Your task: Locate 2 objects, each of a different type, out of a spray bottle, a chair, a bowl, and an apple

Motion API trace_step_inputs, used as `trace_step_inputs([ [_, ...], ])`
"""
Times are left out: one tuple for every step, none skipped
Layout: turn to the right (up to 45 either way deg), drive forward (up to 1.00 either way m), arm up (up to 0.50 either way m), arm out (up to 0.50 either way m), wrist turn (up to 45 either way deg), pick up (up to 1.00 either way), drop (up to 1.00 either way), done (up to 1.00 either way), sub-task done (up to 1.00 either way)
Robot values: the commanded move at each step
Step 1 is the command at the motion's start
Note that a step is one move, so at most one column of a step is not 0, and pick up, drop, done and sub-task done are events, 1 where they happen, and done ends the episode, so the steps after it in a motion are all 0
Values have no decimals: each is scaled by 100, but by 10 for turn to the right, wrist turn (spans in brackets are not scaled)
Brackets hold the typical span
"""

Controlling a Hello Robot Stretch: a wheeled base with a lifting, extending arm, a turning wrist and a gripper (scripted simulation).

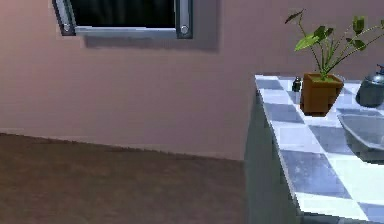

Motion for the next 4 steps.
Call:
trace_step_inputs([
  [-450, 0, 0, 0, 0, 0, 0, 0, 0],
  [-450, 0, 0, 0, 0, 0, 0, 0, 0],
  [-180, 0, 0, 0, 0, 0, 0, 0, 0],
  [0, 100, 0, 0, 0, 0, 0, 0, 0],
])
